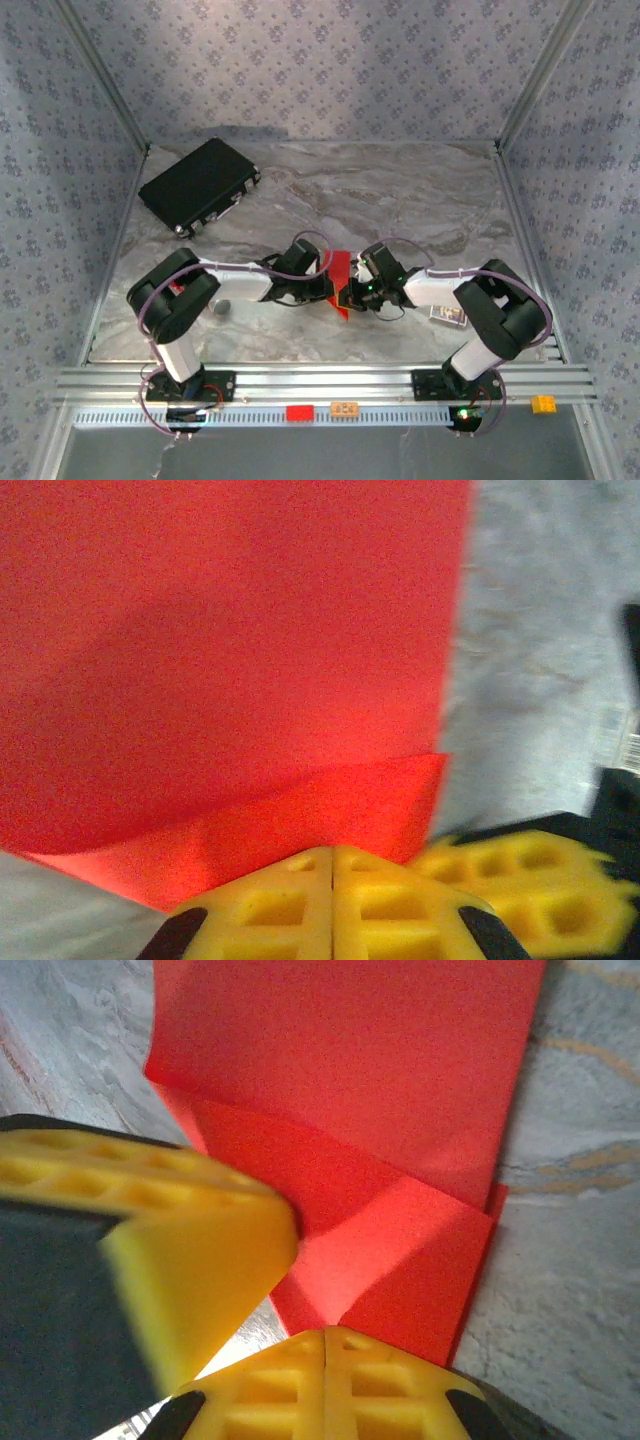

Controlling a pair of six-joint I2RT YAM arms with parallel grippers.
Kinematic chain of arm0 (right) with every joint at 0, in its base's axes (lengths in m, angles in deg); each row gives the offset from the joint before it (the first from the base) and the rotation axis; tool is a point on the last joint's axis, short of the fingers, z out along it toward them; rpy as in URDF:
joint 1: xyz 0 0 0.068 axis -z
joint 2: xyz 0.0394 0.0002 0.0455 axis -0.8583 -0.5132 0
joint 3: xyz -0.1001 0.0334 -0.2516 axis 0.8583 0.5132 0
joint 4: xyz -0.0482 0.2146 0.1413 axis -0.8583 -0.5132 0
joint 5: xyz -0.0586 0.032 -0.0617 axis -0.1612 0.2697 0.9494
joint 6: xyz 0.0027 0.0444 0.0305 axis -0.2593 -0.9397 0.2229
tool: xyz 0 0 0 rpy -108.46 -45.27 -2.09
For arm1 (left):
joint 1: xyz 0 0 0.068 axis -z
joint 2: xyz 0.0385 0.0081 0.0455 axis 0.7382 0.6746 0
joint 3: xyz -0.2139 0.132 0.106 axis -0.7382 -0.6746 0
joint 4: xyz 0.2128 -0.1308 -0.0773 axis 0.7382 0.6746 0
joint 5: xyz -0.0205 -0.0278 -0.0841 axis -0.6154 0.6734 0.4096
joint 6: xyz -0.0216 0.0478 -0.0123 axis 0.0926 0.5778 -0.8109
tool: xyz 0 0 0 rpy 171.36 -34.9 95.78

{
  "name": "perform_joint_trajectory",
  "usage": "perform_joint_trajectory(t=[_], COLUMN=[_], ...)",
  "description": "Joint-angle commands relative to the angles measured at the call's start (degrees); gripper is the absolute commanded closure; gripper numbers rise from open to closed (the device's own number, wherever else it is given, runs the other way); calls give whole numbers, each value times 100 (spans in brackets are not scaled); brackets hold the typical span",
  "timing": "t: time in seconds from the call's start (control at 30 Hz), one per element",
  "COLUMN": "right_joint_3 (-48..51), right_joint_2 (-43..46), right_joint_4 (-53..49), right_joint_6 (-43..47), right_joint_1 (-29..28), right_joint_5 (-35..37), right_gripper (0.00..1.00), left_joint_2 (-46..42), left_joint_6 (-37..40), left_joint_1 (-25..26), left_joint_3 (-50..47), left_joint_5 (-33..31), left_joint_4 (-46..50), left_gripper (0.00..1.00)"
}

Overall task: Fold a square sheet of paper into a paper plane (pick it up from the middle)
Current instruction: Third fold the triangle at the center of the table.

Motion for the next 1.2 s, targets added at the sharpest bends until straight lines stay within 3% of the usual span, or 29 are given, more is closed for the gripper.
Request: perform_joint_trajectory(t=[0.0,0.77,1.17], right_joint_3=[198,355,340], right_joint_2=[-32,24,61], right_joint_4=[-452,-600,-571], right_joint_6=[18,200,187], right_joint_1=[40,162,181], right_joint_5=[348,366,322], right_gripper=[100,100,100], left_joint_2=[219,37,-780], left_joint_6=[-101,228,318], left_joint_1=[-83,-1050,-918], left_joint_3=[-2,-212,-355], left_joint_5=[-294,-67,105], left_joint_4=[242,69,-320], left_gripper=[95,92,82])
